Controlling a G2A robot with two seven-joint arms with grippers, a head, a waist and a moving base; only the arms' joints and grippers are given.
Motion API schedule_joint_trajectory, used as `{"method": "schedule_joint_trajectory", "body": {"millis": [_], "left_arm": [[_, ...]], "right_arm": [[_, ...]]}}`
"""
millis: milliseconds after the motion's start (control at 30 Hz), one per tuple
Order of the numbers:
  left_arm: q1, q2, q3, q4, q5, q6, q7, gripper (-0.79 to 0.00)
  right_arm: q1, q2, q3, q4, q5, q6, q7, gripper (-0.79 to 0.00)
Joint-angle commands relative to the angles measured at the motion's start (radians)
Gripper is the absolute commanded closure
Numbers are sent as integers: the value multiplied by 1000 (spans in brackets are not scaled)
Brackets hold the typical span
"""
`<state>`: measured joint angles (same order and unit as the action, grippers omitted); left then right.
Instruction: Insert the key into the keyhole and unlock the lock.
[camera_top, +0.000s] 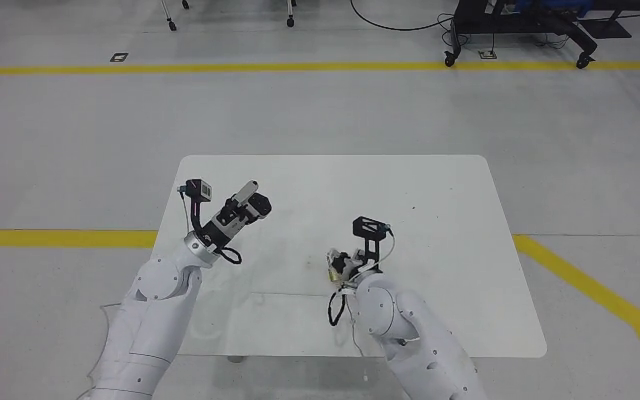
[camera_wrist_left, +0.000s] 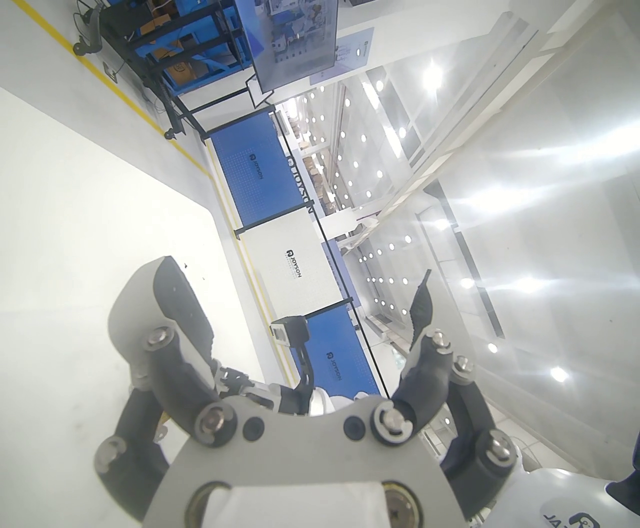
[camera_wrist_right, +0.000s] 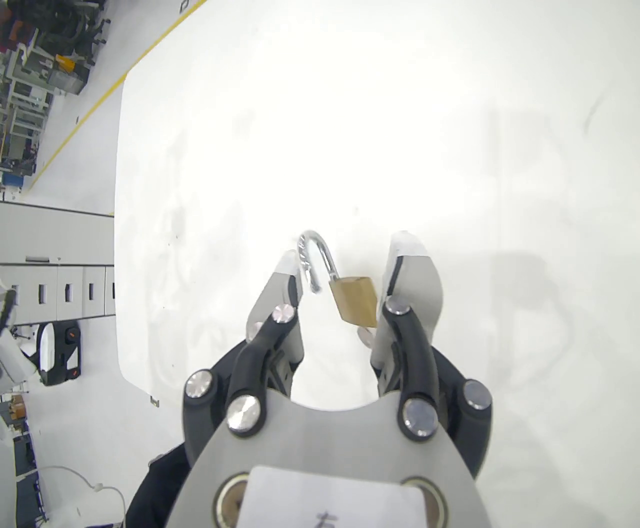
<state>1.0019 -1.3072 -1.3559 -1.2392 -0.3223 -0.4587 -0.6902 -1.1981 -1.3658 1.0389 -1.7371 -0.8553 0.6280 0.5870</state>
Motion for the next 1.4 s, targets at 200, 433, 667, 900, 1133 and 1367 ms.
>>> {"method": "schedule_joint_trajectory", "body": {"millis": [200,433,667,900,1133,1367], "left_arm": [[11,8,-15,-22,42,2,35,-785],[60,13,-56,-114,533,28,519,-785],[114,-10,12,-171,863,239,939,-785],[117,-15,36,-137,1046,418,987,-785],[157,-4,-13,-164,1170,522,967,-785],[184,2,-50,-168,1199,529,966,-785]], "right_arm": [[-175,10,180,-243,155,-112,-207,-785],[-259,0,260,-254,210,-263,-596,-785],[-235,-10,235,-149,67,-239,-801,-785],[-211,-12,244,-36,-115,-155,-860,-785],[-304,2,319,-26,-207,-205,-856,-785],[-416,19,497,-64,-205,-263,-894,-785]]}}
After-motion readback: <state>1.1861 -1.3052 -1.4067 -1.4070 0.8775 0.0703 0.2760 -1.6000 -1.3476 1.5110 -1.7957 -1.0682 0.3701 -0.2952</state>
